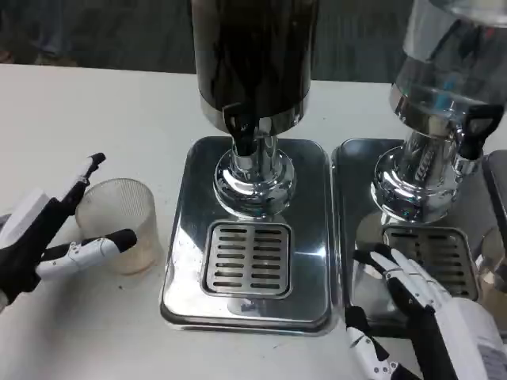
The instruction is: Grasp the cup under the faucet to collect the drink, then remove the cup.
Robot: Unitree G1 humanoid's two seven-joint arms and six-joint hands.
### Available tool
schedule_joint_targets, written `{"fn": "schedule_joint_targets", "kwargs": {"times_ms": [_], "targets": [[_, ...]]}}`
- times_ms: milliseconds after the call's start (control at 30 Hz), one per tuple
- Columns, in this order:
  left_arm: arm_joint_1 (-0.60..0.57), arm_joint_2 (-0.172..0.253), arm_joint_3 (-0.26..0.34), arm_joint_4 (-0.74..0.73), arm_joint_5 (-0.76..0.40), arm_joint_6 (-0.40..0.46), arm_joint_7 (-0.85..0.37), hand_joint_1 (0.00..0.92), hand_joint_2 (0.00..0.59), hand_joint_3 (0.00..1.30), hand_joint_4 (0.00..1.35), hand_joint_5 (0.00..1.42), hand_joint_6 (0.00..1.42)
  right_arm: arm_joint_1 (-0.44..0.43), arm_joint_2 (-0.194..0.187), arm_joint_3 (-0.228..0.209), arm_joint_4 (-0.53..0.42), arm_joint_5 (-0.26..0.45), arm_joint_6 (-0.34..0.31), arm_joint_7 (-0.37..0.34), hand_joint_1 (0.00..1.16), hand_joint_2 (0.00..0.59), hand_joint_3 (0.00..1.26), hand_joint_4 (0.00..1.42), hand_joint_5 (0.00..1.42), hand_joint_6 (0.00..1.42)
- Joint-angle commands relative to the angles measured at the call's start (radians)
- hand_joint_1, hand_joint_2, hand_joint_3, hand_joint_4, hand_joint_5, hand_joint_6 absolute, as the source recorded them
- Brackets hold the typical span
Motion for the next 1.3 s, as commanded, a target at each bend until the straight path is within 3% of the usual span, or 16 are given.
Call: {"fn": "schedule_joint_targets", "kwargs": {"times_ms": [33, 533, 900, 1167, 1300], "targets": [[-0.031, -0.001, -0.040, 0.013, 0.041, 0.021, 0.042, 0.058, 0.000, 0.00, 0.00, 0.11, 0.34, 0.006, 0.003, 0.000, -0.013, -0.001, 0.002, -0.014, 0.32, 0.430, 0.22, 0.11, 0.11, 0.13], [-0.057, -0.009, -0.135, 0.032, 0.112, 0.065, 0.169, 0.139, 0.003, 0.00, 0.00, 0.15, 0.41, 0.007, -0.003, -0.005, -0.016, 0.010, -0.003, -0.003, 0.32, 0.430, 0.22, 0.12, 0.12, 0.13], [-0.047, -0.023, -0.168, 0.045, 0.124, 0.057, 0.231, 0.263, 0.027, 0.00, 0.00, 0.23, 0.49, 0.004, -0.016, -0.010, -0.015, 0.036, -0.007, 0.002, 0.31, 0.422, 0.23, 0.12, 0.13, 0.13], [-0.041, -0.047, -0.173, 0.065, 0.117, 0.031, 0.277, 0.285, 0.060, 0.00, 0.06, 0.36, 0.65, 0.019, -0.021, -0.017, -0.025, 0.053, -0.008, -0.001, 0.31, 0.417, 0.23, 0.12, 0.13, 0.13], [-0.036, -0.067, -0.166, 0.077, 0.102, 0.018, 0.278, 0.308, 0.089, 0.08, 0.14, 0.45, 0.79, 0.032, -0.022, -0.024, -0.032, 0.056, -0.007, 0.001, 0.31, 0.415, 0.23, 0.12, 0.13, 0.13]]}}
